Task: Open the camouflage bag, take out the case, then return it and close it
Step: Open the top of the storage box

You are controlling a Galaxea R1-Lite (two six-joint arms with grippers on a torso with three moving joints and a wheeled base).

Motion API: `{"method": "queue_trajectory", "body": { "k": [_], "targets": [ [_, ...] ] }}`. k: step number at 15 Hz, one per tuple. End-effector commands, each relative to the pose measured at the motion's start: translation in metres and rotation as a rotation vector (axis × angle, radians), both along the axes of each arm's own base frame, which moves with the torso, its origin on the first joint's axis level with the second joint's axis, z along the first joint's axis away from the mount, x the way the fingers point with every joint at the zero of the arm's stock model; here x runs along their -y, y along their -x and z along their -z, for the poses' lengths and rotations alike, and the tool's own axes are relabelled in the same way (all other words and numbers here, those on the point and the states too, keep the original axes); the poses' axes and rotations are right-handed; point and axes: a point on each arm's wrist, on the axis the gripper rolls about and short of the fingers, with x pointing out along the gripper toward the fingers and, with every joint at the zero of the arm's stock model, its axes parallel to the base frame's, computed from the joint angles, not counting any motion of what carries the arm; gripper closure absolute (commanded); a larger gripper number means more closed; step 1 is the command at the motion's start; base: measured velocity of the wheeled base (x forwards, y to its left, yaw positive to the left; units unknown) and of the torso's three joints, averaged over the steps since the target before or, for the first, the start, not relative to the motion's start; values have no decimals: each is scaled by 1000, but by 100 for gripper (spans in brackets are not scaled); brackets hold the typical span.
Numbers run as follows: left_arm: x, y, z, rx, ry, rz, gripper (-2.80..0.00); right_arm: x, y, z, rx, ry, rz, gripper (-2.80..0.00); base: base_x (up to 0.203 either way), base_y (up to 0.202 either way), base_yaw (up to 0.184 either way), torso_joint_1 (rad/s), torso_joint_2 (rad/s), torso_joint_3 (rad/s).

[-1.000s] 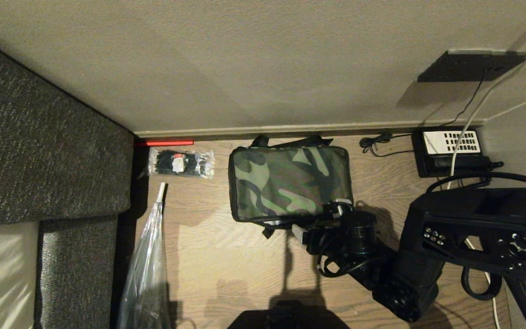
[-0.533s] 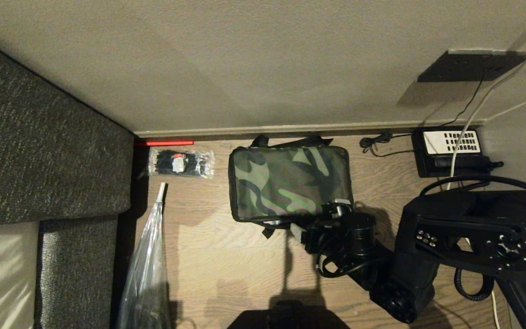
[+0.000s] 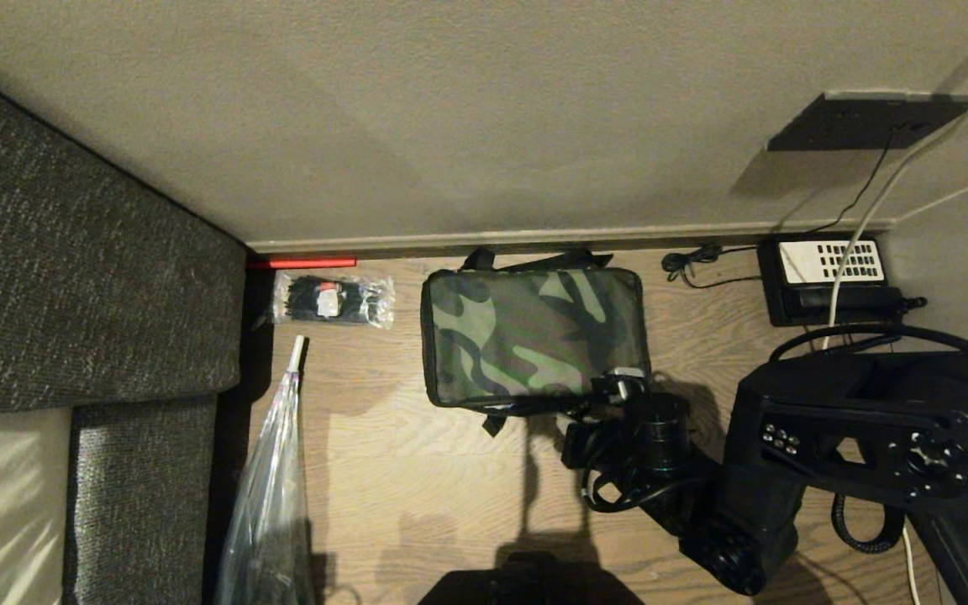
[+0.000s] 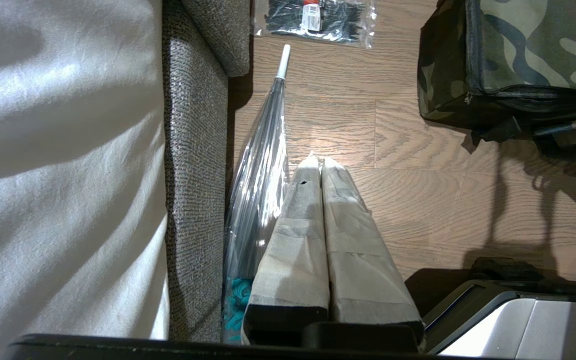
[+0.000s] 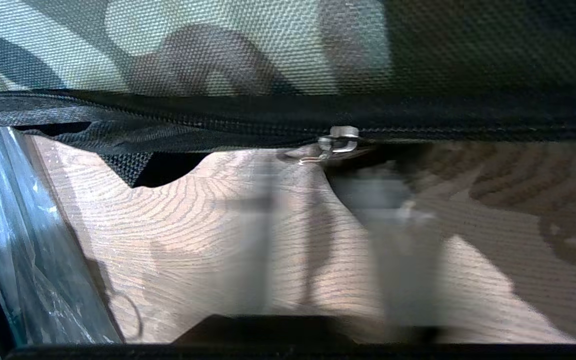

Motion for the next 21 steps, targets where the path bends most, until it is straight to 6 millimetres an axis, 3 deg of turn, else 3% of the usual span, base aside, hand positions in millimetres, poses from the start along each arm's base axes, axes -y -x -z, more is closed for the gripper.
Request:
{"method": "queue_trajectory", "body": {
  "k": [1,13,16,21],
  "targets": [
    [0,0,1,-1,0,0,0,0,0,-1,6,-6,1,0,0,0,0,0,0,0],
    [0,0,1,-3,0,0,0,8,11,-2,-14,28,-6,0,0,0,0,0,0,0],
    [0,0,1,-1,0,0,0,33,19,-12,-21,81,-11,0,0,0,0,0,0,0],
    [0,0,1,-1,0,0,0,34,19,-13,-20,85,-14,0,0,0,0,0,0,0]
  ]
}}
